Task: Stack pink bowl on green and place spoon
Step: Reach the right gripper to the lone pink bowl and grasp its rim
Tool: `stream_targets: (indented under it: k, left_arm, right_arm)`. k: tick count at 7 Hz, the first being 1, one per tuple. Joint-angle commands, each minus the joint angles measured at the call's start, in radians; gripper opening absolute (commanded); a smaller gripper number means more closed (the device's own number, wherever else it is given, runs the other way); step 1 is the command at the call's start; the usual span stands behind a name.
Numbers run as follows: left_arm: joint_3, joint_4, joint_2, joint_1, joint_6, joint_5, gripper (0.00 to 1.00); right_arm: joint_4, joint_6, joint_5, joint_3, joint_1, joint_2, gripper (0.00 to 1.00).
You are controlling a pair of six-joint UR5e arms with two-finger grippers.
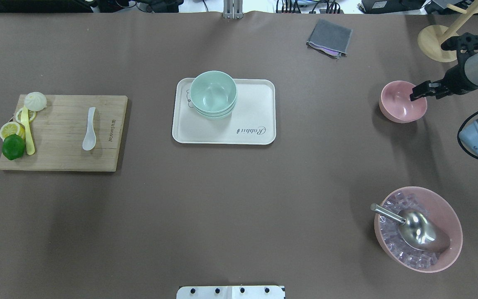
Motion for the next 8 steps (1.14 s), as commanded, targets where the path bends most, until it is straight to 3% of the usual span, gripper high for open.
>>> stream_targets:
  k: [1,3,5,8]
  left_arm:
    - [0.000,0.000,0.002,-0.001,0.000,0.000,0.98]
    - [-0.001,0.000,0.009,-0.001,-0.003,0.000,0.98]
    - [-0.003,-0.015,0.011,0.000,-0.005,-0.002,0.98]
    - [-0.003,-0.015,0.011,0.000,-0.005,-0.002,0.98]
  right_arm:
    - [0.002,0.008,-0.018,0.001,-0.012,-0.011,0.47]
    - [0.004,0.005,-0.024,0.013,-0.009,-0.021,0.45]
    - [0.004,0.004,-0.025,0.016,-0.009,-0.029,0.16]
    - [0.004,0.004,-0.055,0.017,-0.011,-0.029,0.00]
